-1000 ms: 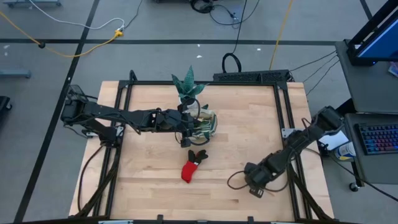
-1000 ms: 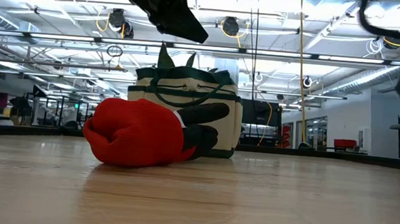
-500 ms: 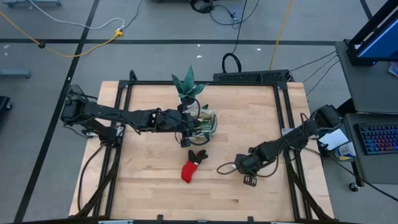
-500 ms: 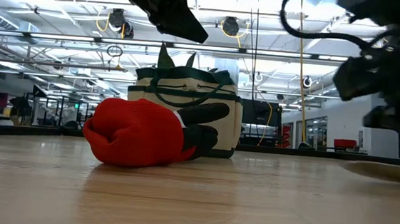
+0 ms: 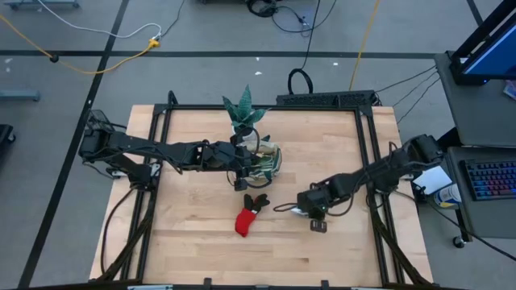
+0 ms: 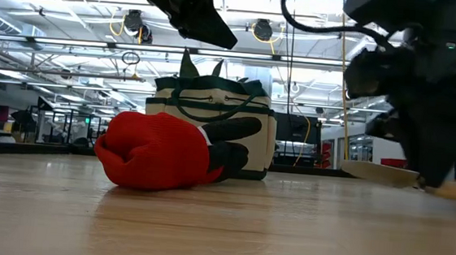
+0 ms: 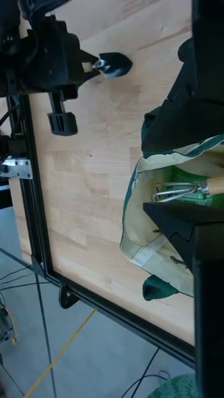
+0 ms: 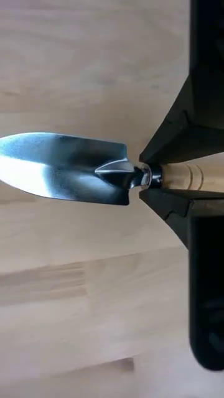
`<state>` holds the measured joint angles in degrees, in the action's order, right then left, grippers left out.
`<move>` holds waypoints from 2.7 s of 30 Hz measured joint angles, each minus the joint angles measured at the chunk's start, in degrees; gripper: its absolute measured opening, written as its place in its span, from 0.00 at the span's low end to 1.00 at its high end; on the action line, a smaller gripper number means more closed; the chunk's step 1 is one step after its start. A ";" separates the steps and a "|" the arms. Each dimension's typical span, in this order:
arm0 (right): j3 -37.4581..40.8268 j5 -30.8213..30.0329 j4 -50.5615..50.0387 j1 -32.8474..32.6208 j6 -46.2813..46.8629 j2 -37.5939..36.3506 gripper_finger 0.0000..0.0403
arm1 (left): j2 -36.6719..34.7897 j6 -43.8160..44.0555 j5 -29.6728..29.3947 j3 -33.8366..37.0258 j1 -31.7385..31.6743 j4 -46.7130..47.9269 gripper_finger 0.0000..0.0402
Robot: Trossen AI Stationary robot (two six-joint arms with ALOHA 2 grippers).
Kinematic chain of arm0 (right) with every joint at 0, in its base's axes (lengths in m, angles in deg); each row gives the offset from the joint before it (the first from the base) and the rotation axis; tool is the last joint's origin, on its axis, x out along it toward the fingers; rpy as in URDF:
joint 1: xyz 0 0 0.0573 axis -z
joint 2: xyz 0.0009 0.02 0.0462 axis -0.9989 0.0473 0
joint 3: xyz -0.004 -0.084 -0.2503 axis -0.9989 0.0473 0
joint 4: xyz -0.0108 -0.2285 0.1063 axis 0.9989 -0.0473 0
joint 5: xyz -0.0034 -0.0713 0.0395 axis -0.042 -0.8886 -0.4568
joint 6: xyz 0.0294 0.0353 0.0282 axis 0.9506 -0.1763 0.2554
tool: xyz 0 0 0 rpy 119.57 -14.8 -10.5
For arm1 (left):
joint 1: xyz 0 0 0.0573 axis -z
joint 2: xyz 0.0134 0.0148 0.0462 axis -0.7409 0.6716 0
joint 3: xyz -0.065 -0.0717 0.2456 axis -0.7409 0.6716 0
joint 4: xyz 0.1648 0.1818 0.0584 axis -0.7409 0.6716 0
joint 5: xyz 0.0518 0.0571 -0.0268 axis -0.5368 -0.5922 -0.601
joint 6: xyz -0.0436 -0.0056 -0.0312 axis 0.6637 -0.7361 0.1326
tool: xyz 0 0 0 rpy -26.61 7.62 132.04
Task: Pick & Place Garden tools in Gardening bag
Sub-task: Put the brown trowel into the gardening bag
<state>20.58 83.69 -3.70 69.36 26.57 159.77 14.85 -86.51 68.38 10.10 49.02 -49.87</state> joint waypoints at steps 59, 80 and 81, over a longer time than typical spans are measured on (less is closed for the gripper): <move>-0.06 -9.16 58.86 23.08 -49.84 -6.00 0.11 | -9.44 0.26 -17.05 -0.03 1.84 3.05 0.37; -0.94 -13.30 45.00 26.57 -41.05 -1.95 0.01 | -9.46 2.52 -17.02 -0.02 1.82 6.84 0.37; -0.94 -13.31 45.18 26.57 -41.06 -1.95 0.01 | -9.47 2.92 -16.96 -0.02 1.82 7.24 0.37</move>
<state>19.64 70.37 41.48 95.94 -14.49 157.82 5.37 -83.59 51.42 10.08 50.84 -42.63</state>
